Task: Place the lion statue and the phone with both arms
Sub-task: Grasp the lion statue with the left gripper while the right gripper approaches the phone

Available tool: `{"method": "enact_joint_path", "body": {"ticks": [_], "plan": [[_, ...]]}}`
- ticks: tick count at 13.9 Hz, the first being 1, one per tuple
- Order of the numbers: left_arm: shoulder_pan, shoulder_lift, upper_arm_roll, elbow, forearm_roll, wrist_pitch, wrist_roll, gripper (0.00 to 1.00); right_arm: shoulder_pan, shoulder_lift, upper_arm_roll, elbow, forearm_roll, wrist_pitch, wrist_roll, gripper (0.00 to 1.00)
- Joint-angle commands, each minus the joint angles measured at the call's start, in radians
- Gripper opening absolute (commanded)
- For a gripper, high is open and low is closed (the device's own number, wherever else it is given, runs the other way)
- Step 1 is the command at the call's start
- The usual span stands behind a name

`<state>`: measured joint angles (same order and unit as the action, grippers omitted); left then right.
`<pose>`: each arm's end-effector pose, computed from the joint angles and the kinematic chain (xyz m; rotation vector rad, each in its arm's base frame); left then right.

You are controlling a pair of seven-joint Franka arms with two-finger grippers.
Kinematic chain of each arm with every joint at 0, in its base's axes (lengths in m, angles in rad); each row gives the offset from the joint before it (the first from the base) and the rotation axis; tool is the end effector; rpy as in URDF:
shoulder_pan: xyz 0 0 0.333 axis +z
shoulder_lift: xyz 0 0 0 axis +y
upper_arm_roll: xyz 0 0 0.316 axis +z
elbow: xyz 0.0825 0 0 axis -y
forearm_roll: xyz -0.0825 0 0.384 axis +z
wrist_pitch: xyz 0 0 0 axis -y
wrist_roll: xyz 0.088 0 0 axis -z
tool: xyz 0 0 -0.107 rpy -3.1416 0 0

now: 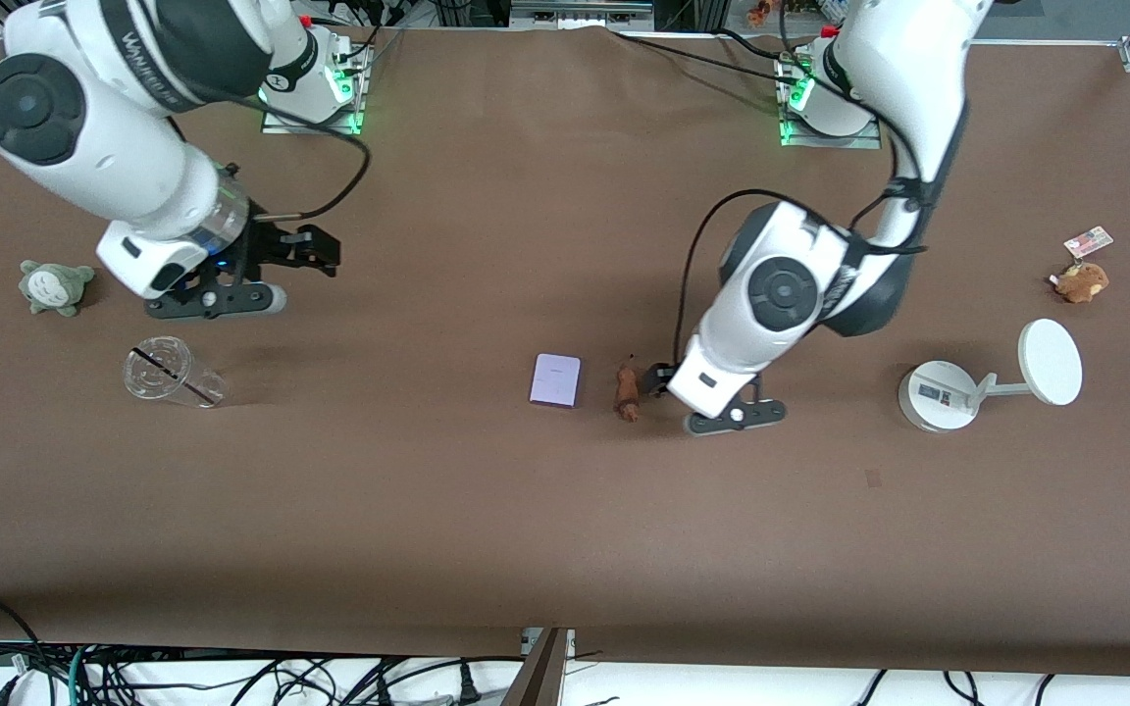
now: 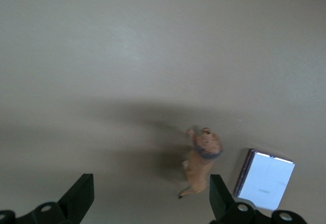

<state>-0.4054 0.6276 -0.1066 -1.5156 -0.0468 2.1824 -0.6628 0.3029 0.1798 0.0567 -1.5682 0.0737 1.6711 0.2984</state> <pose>0.6259 -0.3396 0.3004 3.0191 0.3005 -0.0318 0.5691 0.2189 0.5297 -3.0829 -0.0778 0.1534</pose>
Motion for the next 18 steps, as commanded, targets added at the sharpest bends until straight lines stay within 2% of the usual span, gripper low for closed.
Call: {"method": "enact_joint_path", "body": {"ticks": [1, 4, 7, 11, 14, 18], "plan": [[-0.052, 0.059, 0.013, 0.026, 0.057, 0.057, -0.07, 1.0, 0.028, 0.026, -0.006, 0.097, 0.014, -0.024, 0.054, 1.0], [-0.081, 0.105, 0.008, 0.026, 0.137, 0.112, -0.162, 1.0, 0.03, 0.021, -0.006, 0.099, 0.005, -0.05, 0.06, 1.0], [-0.114, 0.141, 0.01, 0.026, 0.143, 0.152, -0.169, 1.0, 0.024, 0.021, -0.012, 0.099, 0.003, -0.053, 0.056, 1.0], [-0.13, 0.172, 0.007, 0.029, 0.258, 0.157, -0.244, 1.0, 0.027, 0.021, -0.012, 0.099, 0.003, -0.051, 0.057, 1.0], [-0.136, 0.172, 0.007, 0.032, 0.268, 0.155, -0.251, 0.97, 0.028, 0.021, -0.012, 0.099, 0.003, -0.051, 0.059, 1.0], [-0.136, 0.195, 0.007, 0.055, 0.265, 0.155, -0.248, 1.0, 0.038, 0.026, -0.008, 0.099, 0.003, -0.051, 0.061, 1.0]]}}
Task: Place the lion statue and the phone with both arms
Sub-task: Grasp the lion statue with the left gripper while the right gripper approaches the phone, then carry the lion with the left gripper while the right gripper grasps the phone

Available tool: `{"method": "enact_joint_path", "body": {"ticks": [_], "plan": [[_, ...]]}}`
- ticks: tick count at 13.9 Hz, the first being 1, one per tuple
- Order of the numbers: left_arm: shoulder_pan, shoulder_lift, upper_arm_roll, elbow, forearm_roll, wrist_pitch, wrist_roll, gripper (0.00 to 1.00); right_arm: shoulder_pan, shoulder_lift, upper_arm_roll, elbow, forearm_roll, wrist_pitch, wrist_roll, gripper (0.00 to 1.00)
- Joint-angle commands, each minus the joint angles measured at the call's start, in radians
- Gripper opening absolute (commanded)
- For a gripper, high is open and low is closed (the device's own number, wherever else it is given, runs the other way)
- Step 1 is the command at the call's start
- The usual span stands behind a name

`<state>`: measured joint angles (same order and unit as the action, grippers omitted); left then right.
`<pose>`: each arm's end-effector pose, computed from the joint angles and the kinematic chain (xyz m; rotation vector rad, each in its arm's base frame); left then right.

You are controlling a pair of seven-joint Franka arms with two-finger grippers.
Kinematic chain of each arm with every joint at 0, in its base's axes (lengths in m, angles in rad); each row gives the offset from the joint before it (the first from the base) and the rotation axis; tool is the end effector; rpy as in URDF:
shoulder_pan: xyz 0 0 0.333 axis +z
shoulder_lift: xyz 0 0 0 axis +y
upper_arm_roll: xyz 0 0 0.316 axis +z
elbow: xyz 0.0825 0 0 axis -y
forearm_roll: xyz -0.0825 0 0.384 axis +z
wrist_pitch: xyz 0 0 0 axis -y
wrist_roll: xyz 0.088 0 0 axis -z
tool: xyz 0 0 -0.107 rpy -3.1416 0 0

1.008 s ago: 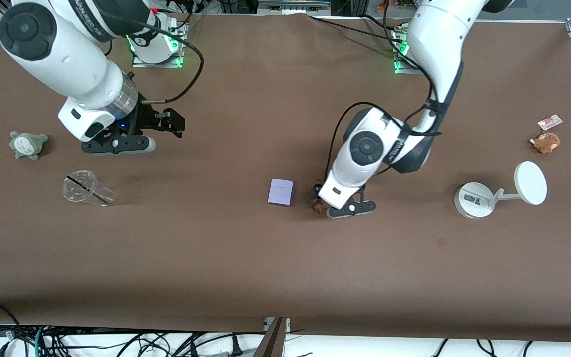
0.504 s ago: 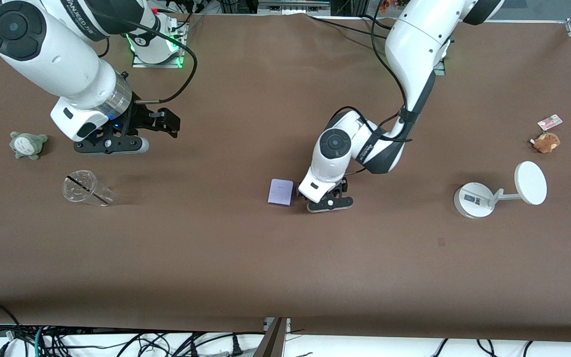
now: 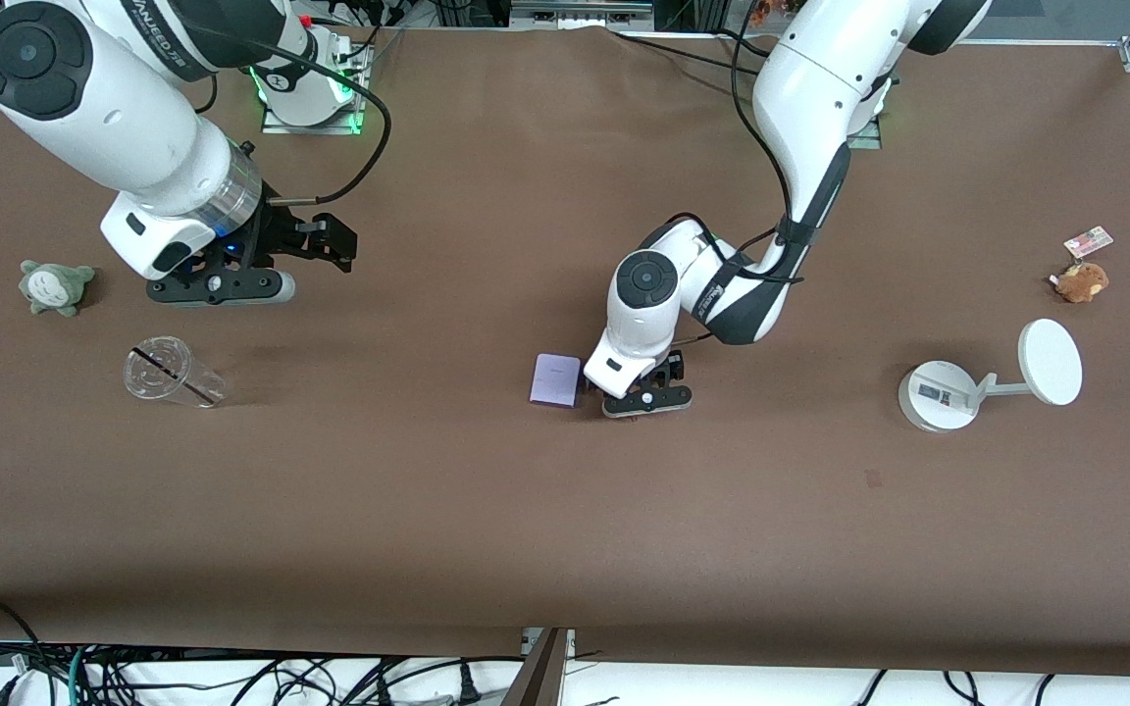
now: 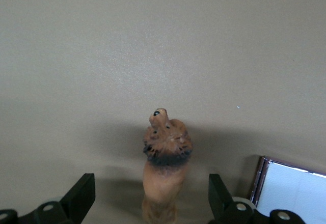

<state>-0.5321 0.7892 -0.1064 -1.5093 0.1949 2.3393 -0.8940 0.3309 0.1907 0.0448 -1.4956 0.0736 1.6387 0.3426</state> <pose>0.5849 -0.4146 0.2023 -3.1130 -0.2436 -0.1274 0.5699 0.2302 0.5547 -3.0794 -0.0397 0.1127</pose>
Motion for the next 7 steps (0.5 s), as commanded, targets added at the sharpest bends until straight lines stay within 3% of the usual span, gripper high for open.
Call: {"method": "enact_joint_path", "body": {"ticks": [1, 5, 6, 7], "plan": [[-0.009, 0.038, 0.007, 0.058, 0.024, -0.002, -0.016, 0.89, 0.016, 0.016, 0.004, 0.026, 0.002, -0.017, 0.018, 1.0], [-0.008, 0.042, 0.007, 0.064, 0.023, -0.002, -0.016, 0.08, 0.028, 0.029, 0.004, 0.026, -0.005, -0.008, 0.05, 1.0], [-0.005, 0.039, 0.007, 0.063, 0.024, -0.002, -0.011, 0.0, 0.027, 0.029, 0.004, 0.026, -0.005, -0.011, 0.05, 1.0], [0.001, 0.033, 0.007, 0.063, 0.026, -0.003, -0.008, 0.0, 0.027, 0.029, 0.004, 0.026, -0.005, -0.013, 0.05, 1.0]]}}
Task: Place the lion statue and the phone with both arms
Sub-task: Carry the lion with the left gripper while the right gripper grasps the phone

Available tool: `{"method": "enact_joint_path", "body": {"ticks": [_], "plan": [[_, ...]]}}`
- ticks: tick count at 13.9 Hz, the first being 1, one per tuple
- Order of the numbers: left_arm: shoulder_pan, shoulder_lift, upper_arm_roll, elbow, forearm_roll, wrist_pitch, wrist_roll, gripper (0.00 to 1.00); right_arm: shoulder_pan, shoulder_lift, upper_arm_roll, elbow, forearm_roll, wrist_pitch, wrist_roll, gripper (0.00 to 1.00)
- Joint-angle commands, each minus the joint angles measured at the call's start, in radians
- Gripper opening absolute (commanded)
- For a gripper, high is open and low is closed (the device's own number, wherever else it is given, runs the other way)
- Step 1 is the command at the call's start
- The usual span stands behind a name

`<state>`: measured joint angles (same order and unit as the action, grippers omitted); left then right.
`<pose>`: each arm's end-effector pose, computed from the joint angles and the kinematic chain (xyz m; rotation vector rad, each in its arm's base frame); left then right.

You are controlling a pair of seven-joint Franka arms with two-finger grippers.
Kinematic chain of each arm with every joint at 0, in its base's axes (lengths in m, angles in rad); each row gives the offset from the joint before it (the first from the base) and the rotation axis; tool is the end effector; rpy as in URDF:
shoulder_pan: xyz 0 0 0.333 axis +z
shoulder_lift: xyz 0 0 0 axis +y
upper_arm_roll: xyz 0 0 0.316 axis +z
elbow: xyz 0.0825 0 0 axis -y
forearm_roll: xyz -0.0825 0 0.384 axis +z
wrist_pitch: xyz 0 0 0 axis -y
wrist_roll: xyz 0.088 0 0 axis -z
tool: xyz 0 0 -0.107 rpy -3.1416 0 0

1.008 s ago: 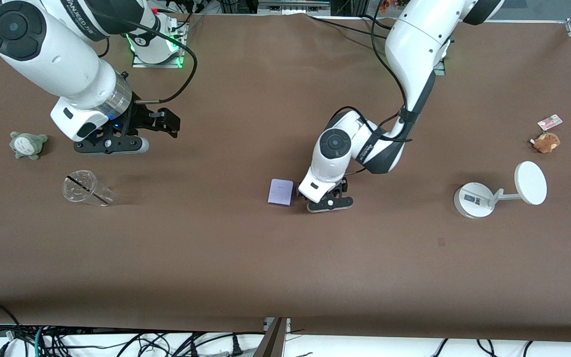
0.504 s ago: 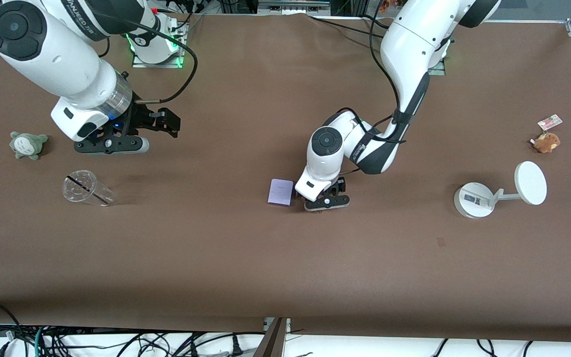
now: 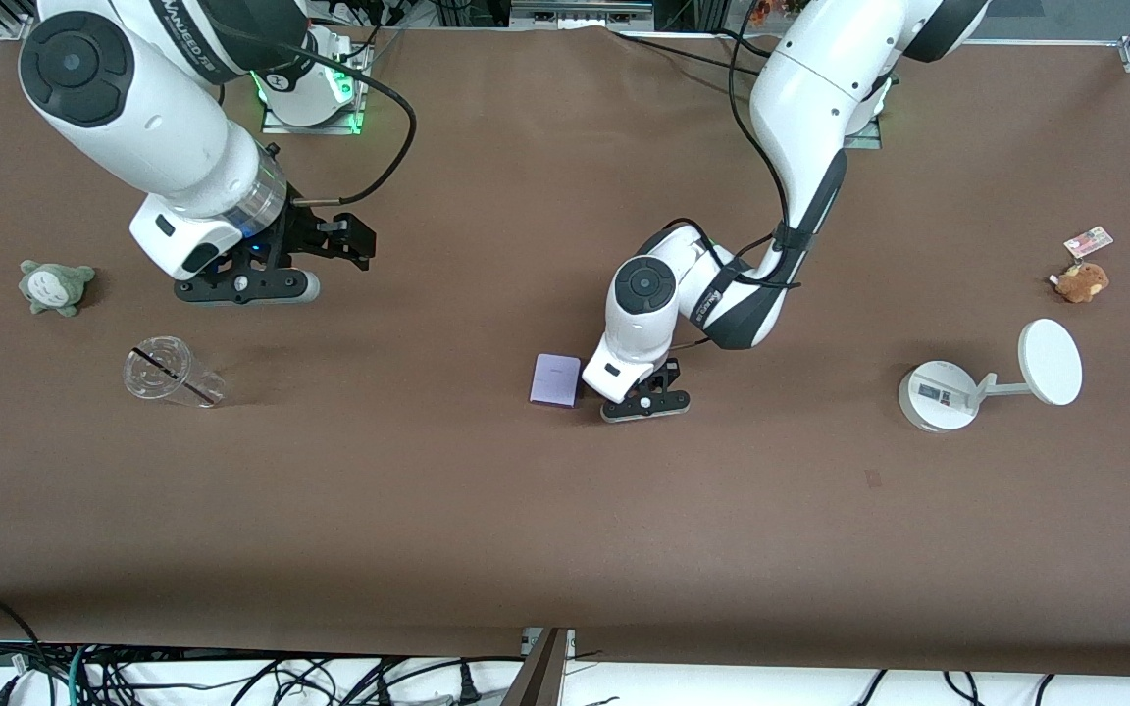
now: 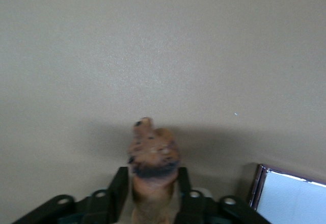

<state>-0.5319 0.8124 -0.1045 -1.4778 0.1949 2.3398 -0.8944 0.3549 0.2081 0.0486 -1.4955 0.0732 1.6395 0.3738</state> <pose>0.5912 -0.4165 0.1993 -3.1176 -0.2511 -0.1377 0.5670 0.2471 0.5441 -3.0857 -0.0333 0.1397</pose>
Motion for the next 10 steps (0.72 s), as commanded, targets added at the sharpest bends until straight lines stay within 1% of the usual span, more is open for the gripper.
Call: {"method": "enact_joint_path", "body": {"ticks": [1, 2, 3, 5, 7, 8, 10], "plan": [[0.01, -0.005, 0.008, 0.031, 0.029, -0.005, -0.003, 0.0, 0.002, 0.011, 0.0, 0.026, -0.004, -0.014, 0.019, 1.0], [0.045, -0.028, 0.006, 0.022, 0.029, -0.016, 0.018, 0.0, 0.002, 0.011, 0.0, 0.026, -0.004, -0.014, 0.017, 1.0], [0.076, -0.053, 0.006, 0.013, 0.015, -0.028, 0.085, 0.0, 0.002, 0.011, 0.0, 0.026, -0.003, -0.014, 0.017, 1.0], [0.14, -0.106, 0.006, -0.036, 0.003, -0.056, 0.184, 0.0, 0.004, 0.011, 0.002, 0.026, -0.001, -0.01, 0.042, 1.0], [0.196, -0.177, 0.012, -0.135, -0.002, -0.056, 0.238, 0.0, 0.03, 0.017, 0.002, 0.026, -0.001, -0.006, 0.072, 1.0], [0.229, -0.208, 0.015, -0.183, -0.002, -0.053, 0.256, 0.0, 0.041, 0.036, 0.002, 0.026, -0.001, -0.003, 0.074, 1.0], [0.286, -0.245, 0.022, -0.245, -0.003, -0.05, 0.317, 0.0, 0.084, 0.074, 0.002, 0.026, -0.004, 0.041, 0.117, 1.0]]}}
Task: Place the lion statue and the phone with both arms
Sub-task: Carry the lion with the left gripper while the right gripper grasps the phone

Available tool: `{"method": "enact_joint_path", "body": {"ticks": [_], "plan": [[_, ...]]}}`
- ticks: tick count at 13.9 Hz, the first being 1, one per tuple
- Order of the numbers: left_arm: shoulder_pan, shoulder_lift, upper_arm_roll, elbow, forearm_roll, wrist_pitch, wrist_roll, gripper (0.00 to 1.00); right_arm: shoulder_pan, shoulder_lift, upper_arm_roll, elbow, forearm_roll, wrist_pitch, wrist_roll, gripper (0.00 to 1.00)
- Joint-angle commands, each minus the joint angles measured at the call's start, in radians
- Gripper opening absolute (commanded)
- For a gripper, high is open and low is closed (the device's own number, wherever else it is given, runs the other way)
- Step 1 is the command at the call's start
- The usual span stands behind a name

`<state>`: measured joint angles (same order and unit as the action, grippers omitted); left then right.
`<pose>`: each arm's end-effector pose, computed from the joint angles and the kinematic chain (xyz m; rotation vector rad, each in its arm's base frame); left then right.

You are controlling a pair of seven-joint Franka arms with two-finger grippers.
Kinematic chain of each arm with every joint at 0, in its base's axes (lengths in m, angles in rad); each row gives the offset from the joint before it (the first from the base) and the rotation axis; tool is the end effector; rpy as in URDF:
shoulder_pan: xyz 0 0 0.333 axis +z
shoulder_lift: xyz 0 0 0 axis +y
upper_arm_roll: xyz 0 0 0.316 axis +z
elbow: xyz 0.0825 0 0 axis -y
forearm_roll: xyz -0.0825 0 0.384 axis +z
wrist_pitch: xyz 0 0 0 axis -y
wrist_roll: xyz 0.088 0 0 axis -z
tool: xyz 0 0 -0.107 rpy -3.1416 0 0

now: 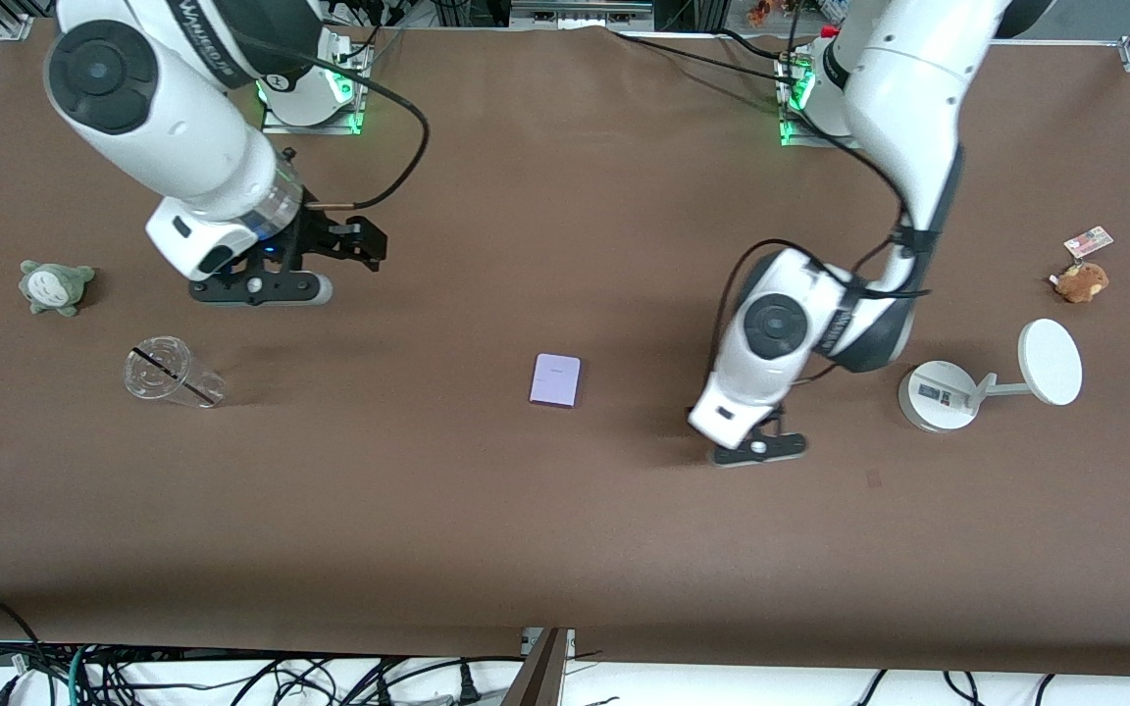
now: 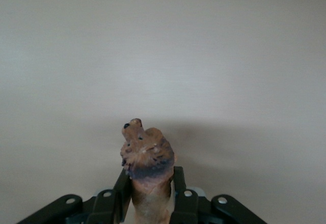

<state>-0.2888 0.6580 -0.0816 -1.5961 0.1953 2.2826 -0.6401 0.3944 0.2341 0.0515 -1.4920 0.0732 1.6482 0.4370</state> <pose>0.6567 -0.2418 0.2510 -3.0572 -0.2483 -0.1178 0.5622 0.2733 0.5304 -3.0938 0.0008 0.1646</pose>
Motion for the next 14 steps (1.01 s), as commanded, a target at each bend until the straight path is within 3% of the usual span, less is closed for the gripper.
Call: {"method": "enact_joint_path", "body": {"ticks": [1, 4, 7, 14], "plan": [[0.052, -0.103, 0.019, -0.152, -0.004, 0.008, 0.089, 0.0, 0.069, 0.071, -0.001, 0.022, -0.004, 0.077, 0.093, 1.0], [0.062, -0.119, 0.069, -0.212, -0.004, 0.011, 0.144, 0.0, 0.106, 0.151, -0.001, 0.022, 0.0, 0.123, 0.126, 1.0], [0.112, -0.155, 0.071, -0.26, -0.004, 0.024, 0.221, 0.0, 0.124, 0.233, -0.001, 0.026, 0.008, 0.206, 0.158, 1.0], [0.2, -0.184, 0.08, -0.366, -0.005, 0.147, 0.356, 0.0, 0.193, 0.442, -0.005, 0.033, -0.001, 0.534, 0.23, 1.0]]}}
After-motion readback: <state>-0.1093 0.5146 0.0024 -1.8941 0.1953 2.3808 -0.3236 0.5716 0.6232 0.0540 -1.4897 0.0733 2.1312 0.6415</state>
